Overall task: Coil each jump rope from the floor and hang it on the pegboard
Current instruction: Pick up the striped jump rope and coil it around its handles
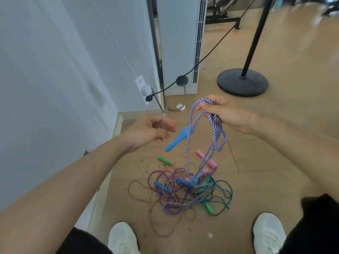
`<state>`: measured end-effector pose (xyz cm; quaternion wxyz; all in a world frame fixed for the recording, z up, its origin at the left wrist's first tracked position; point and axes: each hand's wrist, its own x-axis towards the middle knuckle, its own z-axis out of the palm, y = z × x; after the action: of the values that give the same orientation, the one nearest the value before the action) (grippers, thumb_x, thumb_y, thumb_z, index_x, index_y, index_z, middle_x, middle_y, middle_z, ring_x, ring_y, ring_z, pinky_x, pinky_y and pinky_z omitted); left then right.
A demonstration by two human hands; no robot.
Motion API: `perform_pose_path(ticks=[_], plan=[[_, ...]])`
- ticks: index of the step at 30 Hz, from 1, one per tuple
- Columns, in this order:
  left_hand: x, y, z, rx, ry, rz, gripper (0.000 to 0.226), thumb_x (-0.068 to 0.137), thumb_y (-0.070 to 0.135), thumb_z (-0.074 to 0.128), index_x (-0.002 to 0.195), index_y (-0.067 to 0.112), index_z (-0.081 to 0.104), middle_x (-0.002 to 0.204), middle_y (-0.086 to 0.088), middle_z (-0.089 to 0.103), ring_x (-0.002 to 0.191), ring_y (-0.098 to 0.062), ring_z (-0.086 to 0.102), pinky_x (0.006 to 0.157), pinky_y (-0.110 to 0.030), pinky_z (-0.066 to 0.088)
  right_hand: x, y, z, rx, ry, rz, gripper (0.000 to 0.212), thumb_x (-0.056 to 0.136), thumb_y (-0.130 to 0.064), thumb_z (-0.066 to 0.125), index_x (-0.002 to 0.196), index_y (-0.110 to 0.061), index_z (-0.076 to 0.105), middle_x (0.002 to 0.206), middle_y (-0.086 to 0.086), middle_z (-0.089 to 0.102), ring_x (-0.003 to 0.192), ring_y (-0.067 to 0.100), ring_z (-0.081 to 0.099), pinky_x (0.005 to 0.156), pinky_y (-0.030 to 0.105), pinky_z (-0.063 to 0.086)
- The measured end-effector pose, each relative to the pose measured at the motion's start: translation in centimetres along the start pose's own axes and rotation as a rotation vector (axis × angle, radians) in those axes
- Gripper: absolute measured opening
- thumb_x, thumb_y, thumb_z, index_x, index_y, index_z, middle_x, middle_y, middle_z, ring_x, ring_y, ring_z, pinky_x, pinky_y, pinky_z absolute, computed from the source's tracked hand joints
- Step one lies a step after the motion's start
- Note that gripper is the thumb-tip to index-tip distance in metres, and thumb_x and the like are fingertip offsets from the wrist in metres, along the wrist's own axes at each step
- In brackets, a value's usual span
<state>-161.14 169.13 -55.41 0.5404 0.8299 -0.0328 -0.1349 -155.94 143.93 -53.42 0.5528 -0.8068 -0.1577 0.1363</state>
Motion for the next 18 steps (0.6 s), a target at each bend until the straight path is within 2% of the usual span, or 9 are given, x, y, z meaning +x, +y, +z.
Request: perform_pose_path(ticks=[3, 4, 6, 8, 11, 14, 16, 18], plan=[[0.1, -0.2, 1.4, -0.059, 0.046, -0.091, 0.016, 0.09, 0.016, 0.07, 0.105, 0.013, 0.071, 0.093, -0.003, 0.076, 0.083, -0.018, 0.071, 0.084, -0.034, 0.059, -0.1, -0.3, 0.4, -0.031, -0.037, -0.033, 0.024, 0.104, -0.025, 0.048, 0.106, -0.018, 0.07, 0.065, -0.004, 0.048, 0.064, 0.014, 0.04, 0.059, 0.028, 0.032], [0.1, -0.3, 2.0, -0.053, 0.049, -0.116, 0.021, 0.089, 0.024, 0.072, 0.108, 0.016, 0.07, 0.097, -0.002, 0.076, 0.087, -0.017, 0.072, 0.088, -0.036, 0.058, -0.1, -0.4, 0.5, -0.041, -0.058, -0.044, 0.024, 0.104, -0.026, 0.047, 0.108, -0.019, 0.07, 0.065, -0.005, 0.047, 0.063, 0.012, 0.04, 0.058, 0.026, 0.032], [0.4, -0.6, 3.2, -0.013, 0.038, -0.131, 0.036, 0.086, 0.038, 0.074, 0.117, 0.023, 0.063, 0.106, 0.004, 0.073, 0.097, -0.013, 0.069, 0.089, -0.033, 0.056, -0.2, -1.0, 0.8, -0.054, -0.099, -0.055, 0.027, 0.104, -0.024, 0.046, 0.116, -0.013, 0.067, 0.059, -0.018, 0.053, 0.058, 0.001, 0.047, 0.058, 0.017, 0.036], [0.8, -0.7, 4.2, 0.006, 0.014, -0.115, 0.046, 0.085, 0.04, 0.075, 0.125, 0.025, 0.058, 0.11, 0.007, 0.07, 0.104, -0.01, 0.066, 0.091, -0.028, 0.051, -0.4, -1.6, 0.9, -0.067, -0.139, -0.069, 0.03, 0.105, -0.018, 0.043, 0.125, -0.006, 0.061, 0.057, -0.029, 0.058, 0.061, -0.012, 0.055, 0.065, 0.008, 0.04], [1.5, -1.2, 4.8, 0.014, -0.026, -0.091, 0.03, 0.088, 0.031, 0.075, 0.116, 0.022, 0.067, 0.109, -0.003, 0.073, 0.107, -0.019, 0.067, 0.1, -0.033, 0.049, -0.8, -2.0, 0.8, -0.06, -0.204, -0.095, 0.032, 0.105, -0.012, 0.04, 0.133, -0.005, 0.055, 0.061, -0.036, 0.058, 0.069, -0.02, 0.056, 0.079, 0.008, 0.042], [1.5, -1.4, 4.8, 0.05, -0.066, -0.055, 0.011, 0.093, 0.022, 0.069, 0.101, 0.016, 0.073, 0.095, -0.003, 0.074, 0.093, -0.015, 0.068, 0.095, -0.03, 0.049, -0.9, -2.1, 0.6, -0.083, -0.218, -0.096, 0.033, 0.104, -0.011, 0.044, 0.135, -0.009, 0.054, 0.07, -0.037, 0.061, 0.071, -0.019, 0.056, 0.073, 0.003, 0.041], [1.6, -1.3, 4.7, 0.047, -0.038, -0.06, 0.017, 0.096, 0.02, 0.064, 0.099, 0.004, 0.072, 0.081, -0.004, 0.068, 0.079, -0.016, 0.064, 0.083, -0.031, 0.049, -0.9, -1.9, 0.3, -0.122, -0.213, -0.098, 0.033, 0.103, -0.011, 0.049, 0.135, -0.016, 0.056, 0.079, -0.036, 0.063, 0.069, -0.012, 0.055, 0.072, 0.008, 0.04], [1.7, -0.6, 4.1, -0.032, 0.036, -0.109, 0.018, 0.096, 0.018, 0.064, 0.1, 0.001, 0.069, 0.073, -0.005, 0.058, 0.064, -0.015, 0.059, 0.072, -0.028, 0.049, -0.6, -1.3, -0.1, -0.173, -0.206, -0.075, 0.036, 0.102, -0.013, 0.052, 0.135, -0.024, 0.055, 0.065, -0.031, 0.058, 0.06, 0.002, 0.047, 0.061, 0.014, 0.039]])
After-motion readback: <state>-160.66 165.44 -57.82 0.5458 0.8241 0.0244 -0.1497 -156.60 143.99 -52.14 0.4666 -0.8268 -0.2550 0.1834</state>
